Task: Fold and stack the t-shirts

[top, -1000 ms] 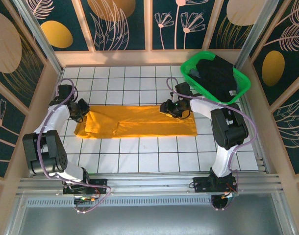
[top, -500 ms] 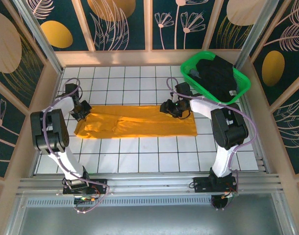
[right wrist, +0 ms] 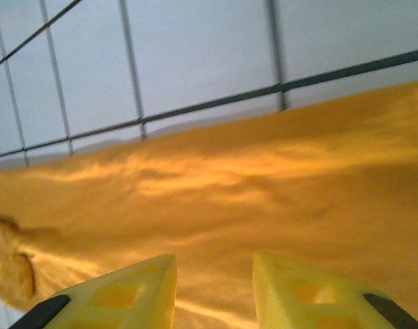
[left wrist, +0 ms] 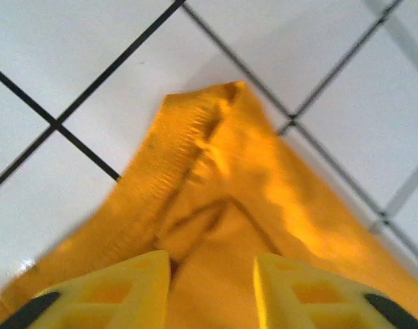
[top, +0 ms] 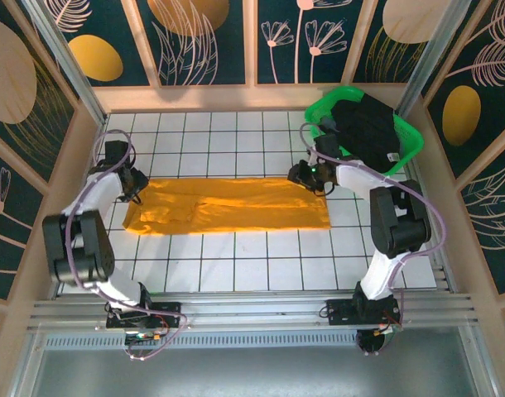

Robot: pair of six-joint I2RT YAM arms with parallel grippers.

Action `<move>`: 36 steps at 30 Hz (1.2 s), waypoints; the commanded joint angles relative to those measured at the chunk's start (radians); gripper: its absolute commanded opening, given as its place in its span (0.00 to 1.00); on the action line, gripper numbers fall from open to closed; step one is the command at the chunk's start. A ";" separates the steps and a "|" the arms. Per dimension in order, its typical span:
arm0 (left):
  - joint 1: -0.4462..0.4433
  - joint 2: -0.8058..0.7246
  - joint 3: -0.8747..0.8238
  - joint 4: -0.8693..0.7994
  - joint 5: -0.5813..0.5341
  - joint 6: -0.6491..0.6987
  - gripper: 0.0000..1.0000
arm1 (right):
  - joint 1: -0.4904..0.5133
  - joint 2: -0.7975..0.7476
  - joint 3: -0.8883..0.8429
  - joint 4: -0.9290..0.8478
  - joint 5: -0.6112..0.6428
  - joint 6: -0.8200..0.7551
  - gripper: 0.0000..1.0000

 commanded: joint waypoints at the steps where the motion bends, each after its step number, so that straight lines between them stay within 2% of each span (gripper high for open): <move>1: -0.084 -0.045 -0.104 0.047 0.073 -0.170 0.29 | -0.031 0.014 0.010 -0.074 0.078 -0.039 0.29; 6: -0.194 0.027 -0.179 0.162 0.184 -0.313 0.21 | -0.035 0.104 0.056 -0.152 0.161 -0.078 0.21; 12: -0.205 0.253 -0.068 0.210 0.204 -0.302 0.17 | -0.022 0.144 0.042 -0.240 0.249 -0.061 0.16; 17: -0.233 0.509 0.254 0.202 0.230 -0.248 0.17 | 0.036 0.060 -0.064 -0.289 0.275 0.013 0.15; 20: -0.279 0.690 0.513 0.217 0.280 -0.231 0.18 | 0.128 -0.016 -0.164 -0.310 0.253 0.071 0.15; 24: -0.357 0.966 0.944 0.176 0.359 -0.241 0.18 | 0.280 -0.097 -0.289 -0.300 0.128 0.140 0.15; 28: -0.416 1.186 1.310 0.176 0.427 -0.304 0.19 | 0.430 -0.119 -0.312 -0.240 -0.002 0.192 0.16; 30: -0.429 1.234 1.378 0.257 0.457 -0.346 0.21 | 0.467 -0.117 -0.294 -0.180 -0.041 0.226 0.17; 33: -0.432 1.249 1.387 0.403 0.496 -0.387 0.26 | 0.475 -0.113 -0.255 -0.121 -0.059 0.277 0.19; 36: -0.433 1.225 1.441 0.384 0.492 -0.340 0.32 | 0.476 -0.143 -0.205 -0.167 0.001 0.282 0.25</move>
